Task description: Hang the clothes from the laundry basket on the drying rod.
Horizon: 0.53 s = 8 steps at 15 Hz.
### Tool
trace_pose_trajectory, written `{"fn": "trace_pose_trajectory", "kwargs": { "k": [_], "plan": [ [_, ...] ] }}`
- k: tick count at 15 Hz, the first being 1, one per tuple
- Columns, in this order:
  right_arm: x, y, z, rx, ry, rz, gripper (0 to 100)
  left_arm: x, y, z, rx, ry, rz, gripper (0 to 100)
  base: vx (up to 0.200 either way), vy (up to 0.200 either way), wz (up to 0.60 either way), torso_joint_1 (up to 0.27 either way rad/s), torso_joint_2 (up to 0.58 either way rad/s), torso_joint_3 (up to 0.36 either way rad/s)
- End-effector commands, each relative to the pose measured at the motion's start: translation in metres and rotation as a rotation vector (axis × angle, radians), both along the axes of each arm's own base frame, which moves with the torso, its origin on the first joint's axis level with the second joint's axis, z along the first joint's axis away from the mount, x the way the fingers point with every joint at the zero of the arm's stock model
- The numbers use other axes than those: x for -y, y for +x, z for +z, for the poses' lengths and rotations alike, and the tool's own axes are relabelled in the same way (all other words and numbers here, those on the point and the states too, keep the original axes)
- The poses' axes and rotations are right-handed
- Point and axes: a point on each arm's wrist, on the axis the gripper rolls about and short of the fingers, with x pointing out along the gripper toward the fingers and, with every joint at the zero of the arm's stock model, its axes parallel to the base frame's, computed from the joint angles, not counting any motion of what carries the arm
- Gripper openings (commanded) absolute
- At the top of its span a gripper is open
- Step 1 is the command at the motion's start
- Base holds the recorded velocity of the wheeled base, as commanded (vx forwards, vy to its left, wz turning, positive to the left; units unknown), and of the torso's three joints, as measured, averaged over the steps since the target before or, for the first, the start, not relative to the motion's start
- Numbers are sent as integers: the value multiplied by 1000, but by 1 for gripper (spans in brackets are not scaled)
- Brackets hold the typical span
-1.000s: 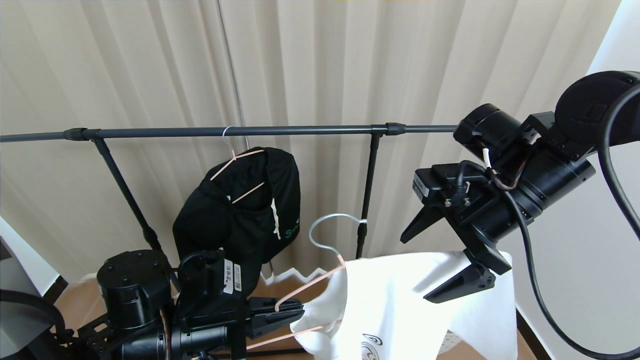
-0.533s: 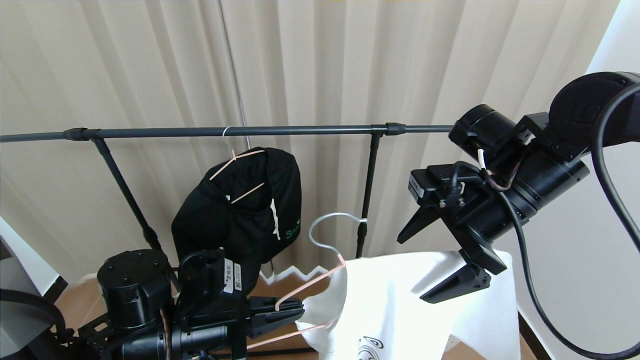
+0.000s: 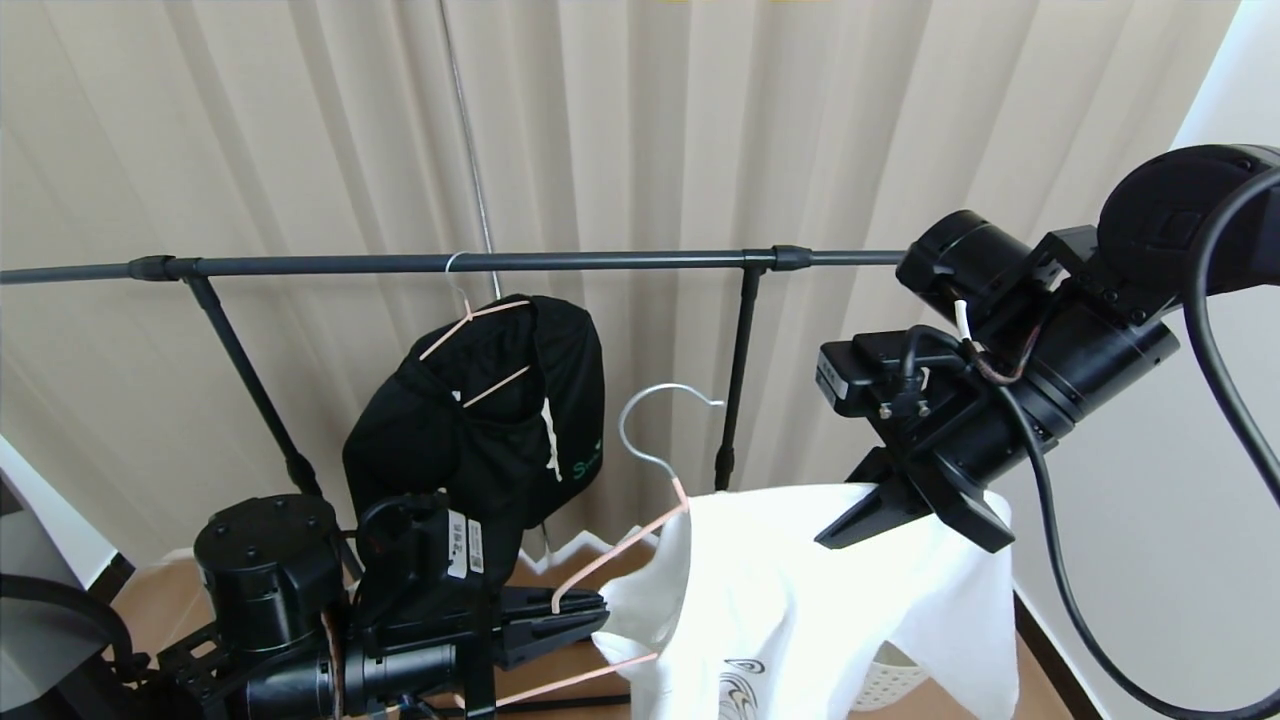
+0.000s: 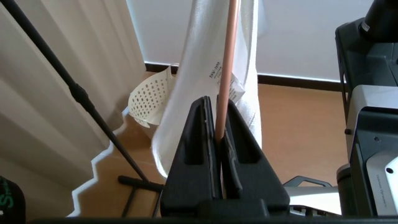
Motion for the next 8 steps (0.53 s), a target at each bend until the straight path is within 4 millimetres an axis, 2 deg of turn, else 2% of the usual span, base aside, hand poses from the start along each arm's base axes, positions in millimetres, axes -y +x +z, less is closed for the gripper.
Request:
{"fn": "trace_pose_trajectory", "kwargs": {
  "k": [1, 8],
  "plan": [
    [0, -1, 1, 3, 2, 0, 0, -1, 0, -1, -3, 0, 2, 0, 0, 0, 0, 0, 0, 0],
    [3, -5, 7, 18, 11, 0, 0, -1, 2, 1, 24, -14, 7, 0, 0, 0, 0, 0, 0, 0]
  ]
}}
